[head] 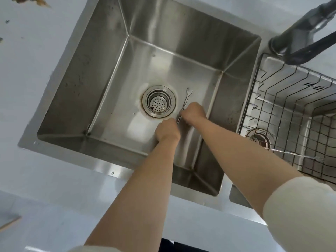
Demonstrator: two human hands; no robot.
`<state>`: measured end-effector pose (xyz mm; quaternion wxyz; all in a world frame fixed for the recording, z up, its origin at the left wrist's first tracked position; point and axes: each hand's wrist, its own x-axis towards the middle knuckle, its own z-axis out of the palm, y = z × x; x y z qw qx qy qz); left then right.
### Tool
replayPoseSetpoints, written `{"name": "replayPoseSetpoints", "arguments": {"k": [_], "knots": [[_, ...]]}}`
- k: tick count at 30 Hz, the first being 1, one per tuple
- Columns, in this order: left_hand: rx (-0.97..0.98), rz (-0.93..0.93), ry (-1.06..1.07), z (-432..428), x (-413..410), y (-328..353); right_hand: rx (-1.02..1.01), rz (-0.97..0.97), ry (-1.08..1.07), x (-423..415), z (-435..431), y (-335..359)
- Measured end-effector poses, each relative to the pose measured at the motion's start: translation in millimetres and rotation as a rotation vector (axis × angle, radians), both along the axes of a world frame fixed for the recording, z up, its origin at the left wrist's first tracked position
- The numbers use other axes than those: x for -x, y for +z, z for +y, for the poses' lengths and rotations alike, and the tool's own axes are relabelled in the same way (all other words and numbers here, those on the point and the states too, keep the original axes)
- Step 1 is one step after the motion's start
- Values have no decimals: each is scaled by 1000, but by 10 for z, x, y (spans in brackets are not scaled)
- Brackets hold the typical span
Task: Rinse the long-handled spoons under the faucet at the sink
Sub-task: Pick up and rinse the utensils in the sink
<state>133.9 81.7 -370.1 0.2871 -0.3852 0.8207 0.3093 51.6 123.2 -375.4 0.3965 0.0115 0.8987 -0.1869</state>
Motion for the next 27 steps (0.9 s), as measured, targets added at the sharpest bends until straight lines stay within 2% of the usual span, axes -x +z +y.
{"name": "replayPoseSetpoints", "arguments": {"k": [10, 22, 27], "knots": [[34, 36, -69, 18, 80, -52, -33, 99, 17, -46, -129, -108], [115, 48, -172, -9, 33, 40, 91, -38, -249, -98, -100, 20], [146, 134, -177, -155, 43, 338, 208, -18, -353, -39, -155, 421]]}}
